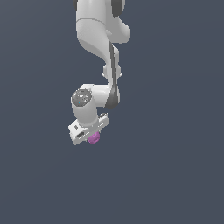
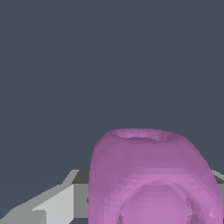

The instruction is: Pick up the object and move it to a goal position.

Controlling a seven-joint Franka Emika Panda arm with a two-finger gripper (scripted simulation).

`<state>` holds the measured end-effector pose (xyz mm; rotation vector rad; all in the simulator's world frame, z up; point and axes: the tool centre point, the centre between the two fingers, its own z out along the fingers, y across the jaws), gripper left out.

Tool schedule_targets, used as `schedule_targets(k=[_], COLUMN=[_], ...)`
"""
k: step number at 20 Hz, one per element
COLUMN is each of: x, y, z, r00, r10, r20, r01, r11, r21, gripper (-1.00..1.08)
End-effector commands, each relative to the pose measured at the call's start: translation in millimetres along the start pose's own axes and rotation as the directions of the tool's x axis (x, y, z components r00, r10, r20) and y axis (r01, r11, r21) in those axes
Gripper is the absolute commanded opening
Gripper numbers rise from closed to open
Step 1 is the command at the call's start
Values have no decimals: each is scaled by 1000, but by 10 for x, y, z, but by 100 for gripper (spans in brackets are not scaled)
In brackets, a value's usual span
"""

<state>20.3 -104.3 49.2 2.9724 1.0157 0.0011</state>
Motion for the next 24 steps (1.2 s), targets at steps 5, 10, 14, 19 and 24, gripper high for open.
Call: schedule_targets(k=[5, 10, 14, 19, 24], x=[91, 143, 173, 197, 206], y=[406, 632, 753, 841, 866], z=[-24, -38, -45, -50, -51], r00=[1000, 1000, 1000, 1000, 1000], r10=[-1, -1, -1, -1, -1], r20=[0, 0, 0, 0, 0], r01=[1, 1, 1, 1, 1], r11=[1000, 1000, 1000, 1000, 1000], r21=[1, 1, 1, 1, 1], gripper=[-100, -100, -100, -100, -100])
